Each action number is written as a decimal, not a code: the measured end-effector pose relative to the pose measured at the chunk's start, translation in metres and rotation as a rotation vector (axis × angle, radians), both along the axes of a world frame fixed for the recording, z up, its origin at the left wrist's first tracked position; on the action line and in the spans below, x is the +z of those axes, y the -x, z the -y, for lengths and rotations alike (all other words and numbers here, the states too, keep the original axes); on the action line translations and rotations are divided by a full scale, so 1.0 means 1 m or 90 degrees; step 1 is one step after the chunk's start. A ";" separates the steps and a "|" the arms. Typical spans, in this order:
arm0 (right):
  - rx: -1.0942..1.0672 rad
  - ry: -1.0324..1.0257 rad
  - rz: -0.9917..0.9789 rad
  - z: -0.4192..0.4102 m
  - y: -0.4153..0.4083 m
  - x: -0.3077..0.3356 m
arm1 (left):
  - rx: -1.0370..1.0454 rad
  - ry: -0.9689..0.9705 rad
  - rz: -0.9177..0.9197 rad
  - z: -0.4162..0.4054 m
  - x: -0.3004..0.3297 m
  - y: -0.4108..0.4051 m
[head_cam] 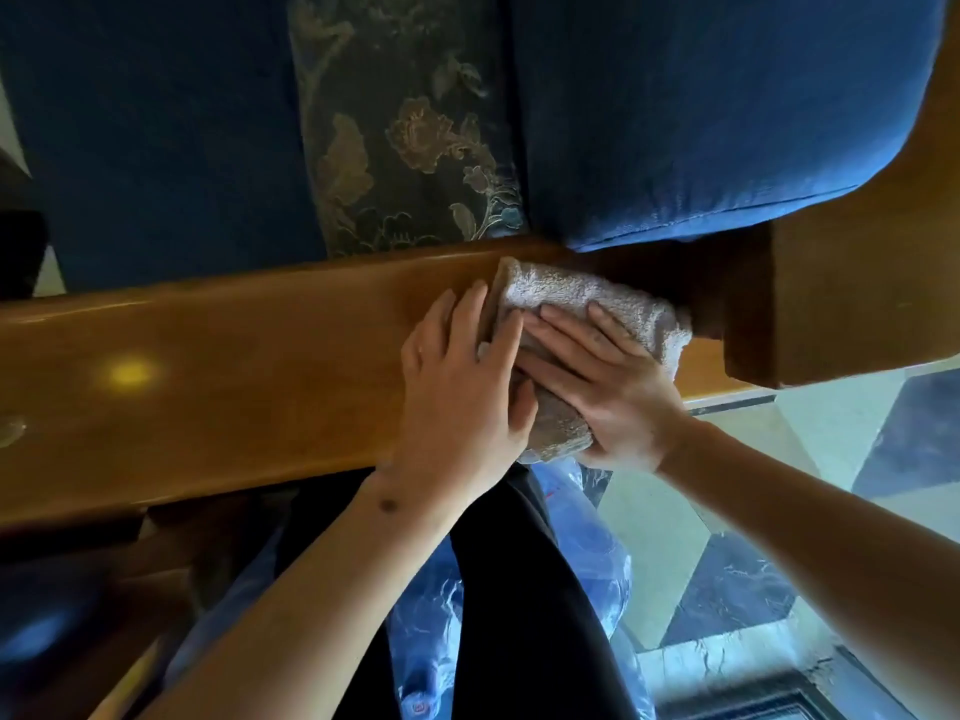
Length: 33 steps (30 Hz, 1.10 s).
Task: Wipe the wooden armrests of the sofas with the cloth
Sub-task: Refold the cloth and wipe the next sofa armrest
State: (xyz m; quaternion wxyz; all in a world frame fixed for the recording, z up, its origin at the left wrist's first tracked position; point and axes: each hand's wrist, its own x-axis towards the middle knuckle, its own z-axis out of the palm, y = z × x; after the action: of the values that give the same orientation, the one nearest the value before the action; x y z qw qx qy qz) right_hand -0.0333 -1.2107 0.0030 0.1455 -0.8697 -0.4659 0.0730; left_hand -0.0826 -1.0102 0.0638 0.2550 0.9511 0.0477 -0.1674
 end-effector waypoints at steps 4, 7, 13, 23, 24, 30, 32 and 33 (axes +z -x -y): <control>0.026 -0.021 0.009 0.024 -0.007 -0.004 | -0.002 0.030 0.008 0.029 -0.004 -0.006; 0.010 -0.026 0.000 0.023 -0.004 -0.007 | 0.061 0.023 0.037 0.014 -0.009 0.003; 0.022 -0.014 -0.018 0.026 -0.004 0.001 | 0.009 -0.036 0.012 -0.027 -0.011 0.030; 0.197 0.038 0.014 0.055 -0.018 0.003 | -0.015 -0.037 0.018 -0.047 -0.008 0.037; 0.172 0.041 0.023 0.047 -0.014 0.001 | 0.017 -0.034 0.016 -0.050 -0.008 0.036; -0.148 0.016 0.017 -0.049 0.037 -0.002 | 0.170 -0.018 0.025 -0.094 -0.008 0.051; -0.259 0.036 -0.015 -0.084 0.055 -0.001 | 0.249 -0.035 0.030 -0.118 -0.006 0.066; -0.312 0.045 -0.026 -0.101 0.063 0.000 | 0.305 -0.039 0.033 -0.131 -0.005 0.075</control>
State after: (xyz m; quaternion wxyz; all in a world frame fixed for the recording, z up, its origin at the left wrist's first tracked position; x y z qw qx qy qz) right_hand -0.0961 -1.1100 0.0028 0.1378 -0.9596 -0.2353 0.0698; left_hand -0.1576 -0.8792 0.0592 0.2598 0.9239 0.2702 -0.0766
